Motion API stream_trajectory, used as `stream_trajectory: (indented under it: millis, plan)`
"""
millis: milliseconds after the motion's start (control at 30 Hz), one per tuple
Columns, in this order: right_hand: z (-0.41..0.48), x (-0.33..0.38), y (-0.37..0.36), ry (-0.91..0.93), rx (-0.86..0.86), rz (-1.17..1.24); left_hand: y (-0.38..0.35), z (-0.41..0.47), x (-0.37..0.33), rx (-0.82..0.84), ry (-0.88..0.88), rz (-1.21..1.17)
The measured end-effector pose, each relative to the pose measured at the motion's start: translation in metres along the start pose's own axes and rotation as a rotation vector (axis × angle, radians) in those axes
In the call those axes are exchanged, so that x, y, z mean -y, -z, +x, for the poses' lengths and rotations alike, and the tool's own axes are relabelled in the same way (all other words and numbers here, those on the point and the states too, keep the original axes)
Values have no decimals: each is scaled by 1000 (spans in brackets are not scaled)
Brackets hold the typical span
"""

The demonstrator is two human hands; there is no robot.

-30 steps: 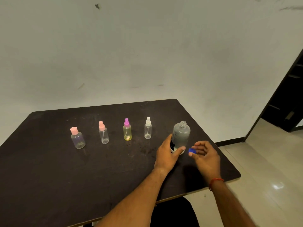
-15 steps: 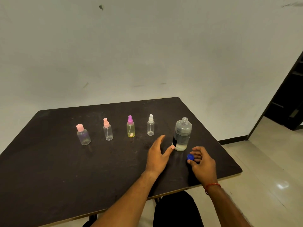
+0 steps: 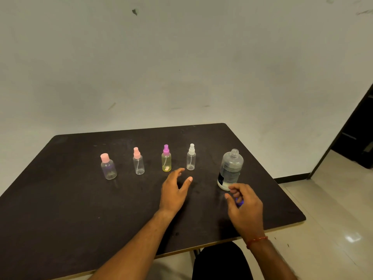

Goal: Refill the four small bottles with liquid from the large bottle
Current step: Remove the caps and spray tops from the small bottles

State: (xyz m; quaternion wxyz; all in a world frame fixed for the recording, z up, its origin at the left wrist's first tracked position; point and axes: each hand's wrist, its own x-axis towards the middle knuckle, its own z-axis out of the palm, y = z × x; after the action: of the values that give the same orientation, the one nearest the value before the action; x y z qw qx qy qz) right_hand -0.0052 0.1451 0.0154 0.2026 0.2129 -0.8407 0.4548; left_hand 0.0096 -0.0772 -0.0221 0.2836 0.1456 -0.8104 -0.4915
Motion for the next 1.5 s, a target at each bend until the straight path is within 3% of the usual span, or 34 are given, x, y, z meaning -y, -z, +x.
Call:
stream_trajectory:
  millis: [200, 567, 1033, 1333, 1500]
  plan:
    - [26, 39, -46, 90, 138, 40, -1, 12, 6, -34, -5, 4]
    - [114, 60, -107, -8, 87, -24, -11, 41, 5, 31, 51, 52]
    - [144, 52, -121, -121, 261, -141, -20, 57, 19, 81, 32, 50]
    - [137, 62, -111, -55, 288, -82, -13, 50, 7, 62, -28, -69]
    - [137, 64, -108, -27, 332, -165, -12, 49, 7, 66, -11, -70]
